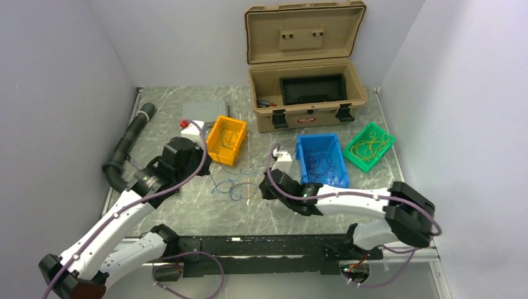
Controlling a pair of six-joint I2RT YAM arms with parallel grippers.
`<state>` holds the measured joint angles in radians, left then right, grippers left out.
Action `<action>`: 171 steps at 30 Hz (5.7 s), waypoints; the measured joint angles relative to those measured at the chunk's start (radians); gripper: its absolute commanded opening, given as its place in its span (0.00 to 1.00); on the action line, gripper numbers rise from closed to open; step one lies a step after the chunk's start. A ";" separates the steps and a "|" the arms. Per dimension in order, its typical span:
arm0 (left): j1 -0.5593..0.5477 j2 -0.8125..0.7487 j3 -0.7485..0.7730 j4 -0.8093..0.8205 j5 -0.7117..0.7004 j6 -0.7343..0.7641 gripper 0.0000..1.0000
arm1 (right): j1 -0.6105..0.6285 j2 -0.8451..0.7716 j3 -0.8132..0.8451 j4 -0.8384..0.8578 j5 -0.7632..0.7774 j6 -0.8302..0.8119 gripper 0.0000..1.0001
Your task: Untangle the cables
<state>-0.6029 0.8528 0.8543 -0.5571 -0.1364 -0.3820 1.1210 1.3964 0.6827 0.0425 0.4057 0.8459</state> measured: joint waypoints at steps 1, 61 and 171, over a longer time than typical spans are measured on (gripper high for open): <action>0.011 -0.008 0.013 -0.017 -0.028 0.000 0.00 | -0.003 -0.029 0.000 -0.031 0.022 0.003 0.00; 0.065 -0.083 0.034 -0.200 -0.483 0.041 0.00 | -1.495 -0.180 1.136 -0.742 -0.194 -0.363 0.00; 0.065 -0.180 -0.054 0.035 0.184 0.251 0.00 | -1.421 0.292 0.328 -0.397 -0.164 -0.143 0.00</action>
<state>-0.5377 0.6731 0.8005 -0.5220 0.0479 -0.1314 -0.2996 1.6882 1.0107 -0.3542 0.2420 0.7033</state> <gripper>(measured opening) 0.014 0.010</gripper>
